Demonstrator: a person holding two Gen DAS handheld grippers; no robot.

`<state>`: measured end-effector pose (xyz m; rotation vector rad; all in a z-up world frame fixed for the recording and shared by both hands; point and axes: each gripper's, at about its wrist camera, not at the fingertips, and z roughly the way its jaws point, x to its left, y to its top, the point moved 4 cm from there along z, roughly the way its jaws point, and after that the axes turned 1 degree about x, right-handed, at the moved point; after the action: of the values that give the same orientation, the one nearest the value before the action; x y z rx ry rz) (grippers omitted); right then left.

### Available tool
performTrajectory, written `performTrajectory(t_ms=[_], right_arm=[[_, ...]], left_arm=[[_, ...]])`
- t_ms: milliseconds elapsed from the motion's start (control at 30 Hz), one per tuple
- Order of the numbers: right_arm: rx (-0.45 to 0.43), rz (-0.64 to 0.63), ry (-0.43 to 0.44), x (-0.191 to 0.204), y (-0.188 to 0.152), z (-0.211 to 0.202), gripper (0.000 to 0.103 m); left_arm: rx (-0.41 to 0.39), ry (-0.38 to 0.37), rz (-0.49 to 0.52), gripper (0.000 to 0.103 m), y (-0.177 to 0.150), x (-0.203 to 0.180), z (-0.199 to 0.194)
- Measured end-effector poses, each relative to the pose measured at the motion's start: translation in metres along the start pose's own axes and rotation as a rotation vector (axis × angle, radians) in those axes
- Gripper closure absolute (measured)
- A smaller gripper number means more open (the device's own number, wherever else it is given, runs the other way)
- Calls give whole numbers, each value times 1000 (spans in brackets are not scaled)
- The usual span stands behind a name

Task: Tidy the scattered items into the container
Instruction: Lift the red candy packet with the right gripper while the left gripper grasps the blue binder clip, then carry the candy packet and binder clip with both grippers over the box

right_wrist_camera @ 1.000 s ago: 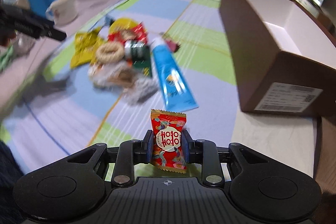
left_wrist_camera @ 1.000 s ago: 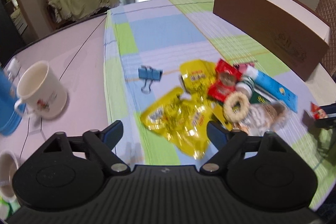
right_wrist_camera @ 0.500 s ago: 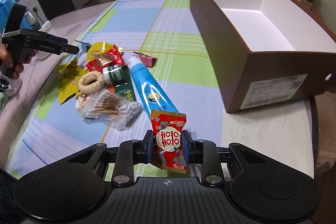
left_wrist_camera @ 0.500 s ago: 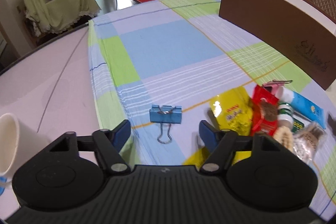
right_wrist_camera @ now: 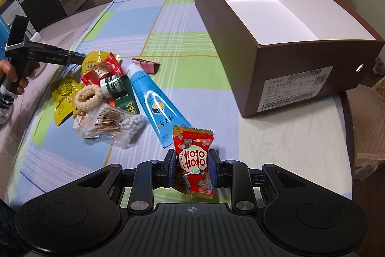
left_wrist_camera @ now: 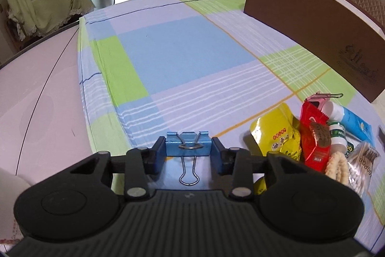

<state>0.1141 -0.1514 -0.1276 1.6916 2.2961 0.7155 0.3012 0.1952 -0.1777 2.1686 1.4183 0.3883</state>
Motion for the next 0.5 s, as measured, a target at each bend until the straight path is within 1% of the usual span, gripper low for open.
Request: performTrajectory(t_ms=[100,200,333,500], right_arm=[[-9,3,6,1,-1,-5,76],[-23,14,17,0,-2,-12,76],[-52,24,27,-3,-1,-24,76],[-108,28,72,-8,4,-47,76]], left_arm=[[-6,7,10,69,0,-3,-6],[-31,13,9,69,1,-8,-24],[-65,36,24,69,5,-23,-59],[-113,53,52,69,10,-55,-106]])
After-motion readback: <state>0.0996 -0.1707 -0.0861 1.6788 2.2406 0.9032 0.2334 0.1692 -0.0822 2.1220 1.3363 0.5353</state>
